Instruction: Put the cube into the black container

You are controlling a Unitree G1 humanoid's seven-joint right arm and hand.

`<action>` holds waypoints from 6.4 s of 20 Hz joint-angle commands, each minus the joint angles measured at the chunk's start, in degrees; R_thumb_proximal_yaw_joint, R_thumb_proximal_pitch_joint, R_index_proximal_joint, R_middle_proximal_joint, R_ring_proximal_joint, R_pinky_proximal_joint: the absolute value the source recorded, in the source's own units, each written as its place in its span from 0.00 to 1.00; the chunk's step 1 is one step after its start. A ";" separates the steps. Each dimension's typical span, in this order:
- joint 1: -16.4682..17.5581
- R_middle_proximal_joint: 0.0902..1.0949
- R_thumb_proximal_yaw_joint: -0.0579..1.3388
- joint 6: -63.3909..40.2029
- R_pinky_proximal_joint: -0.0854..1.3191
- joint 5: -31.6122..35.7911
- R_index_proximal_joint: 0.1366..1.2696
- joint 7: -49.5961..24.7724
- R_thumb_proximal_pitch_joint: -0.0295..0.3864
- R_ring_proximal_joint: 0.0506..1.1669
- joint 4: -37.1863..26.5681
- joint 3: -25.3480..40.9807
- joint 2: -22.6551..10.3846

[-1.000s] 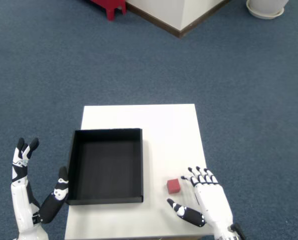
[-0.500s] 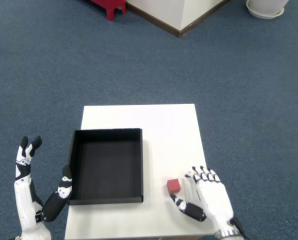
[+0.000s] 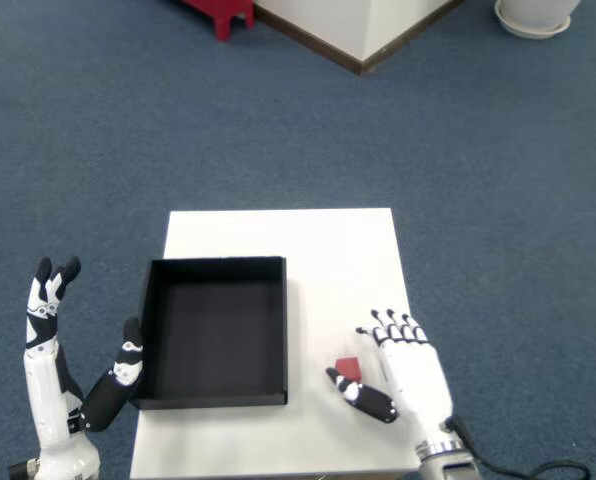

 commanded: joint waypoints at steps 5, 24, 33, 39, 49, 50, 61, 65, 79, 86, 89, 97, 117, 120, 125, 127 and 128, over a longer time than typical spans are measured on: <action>-2.71 0.07 0.31 -0.01 0.02 -1.26 0.29 -8.66 0.05 0.05 -0.07 1.27 -0.69; -1.34 0.07 0.34 -0.05 0.02 -1.74 0.31 -6.45 0.05 0.06 -0.06 1.91 -3.88; 1.85 0.07 0.34 2.63 0.02 -0.25 0.31 0.22 0.05 0.06 -0.57 0.93 -4.36; 2.33 0.07 0.34 3.64 0.02 -0.25 0.31 1.03 0.05 0.06 -1.26 0.95 -3.54; 1.25 0.06 0.34 3.40 0.02 -0.82 0.30 -1.85 0.05 0.05 -1.65 1.23 -2.83; 1.01 0.06 0.34 3.49 0.02 -0.93 0.30 -2.24 0.05 0.05 -1.66 1.29 -2.61; 0.66 0.07 0.34 4.28 0.03 -2.13 0.30 -5.37 0.06 0.06 -1.65 2.22 -1.52; 0.60 0.07 0.35 4.59 0.03 -2.50 0.31 -6.22 0.06 0.07 -1.65 2.52 -1.16; 1.79 0.09 0.39 4.79 0.03 -2.98 0.36 -8.10 0.12 0.07 -1.64 2.87 -1.20; 2.24 0.14 0.65 4.79 0.03 -2.78 0.74 -7.56 0.49 0.08 -1.57 2.76 -1.72; 2.67 0.22 0.99 4.11 0.10 -2.64 0.92 -9.59 0.54 0.12 -1.71 2.57 -1.96; 2.97 0.20 0.95 3.52 0.09 -2.87 0.86 -9.61 0.52 0.11 -1.81 2.69 -2.31; -0.19 0.18 0.90 -4.96 0.06 -6.33 0.83 -28.39 0.48 0.10 -4.71 4.15 -1.39; -0.89 0.18 0.90 -6.50 0.06 -7.81 0.83 -31.88 0.47 0.09 -5.11 4.84 -1.49; -3.72 0.16 0.90 -9.67 0.05 -10.93 0.83 -33.41 0.46 0.08 -9.68 3.79 -2.32; -5.33 0.16 0.90 -9.94 0.05 -13.03 0.83 -33.89 0.46 0.08 -13.57 2.37 -3.41; -6.53 0.16 0.90 -9.65 0.05 -14.57 0.83 -33.95 0.46 0.08 -16.88 1.18 -4.42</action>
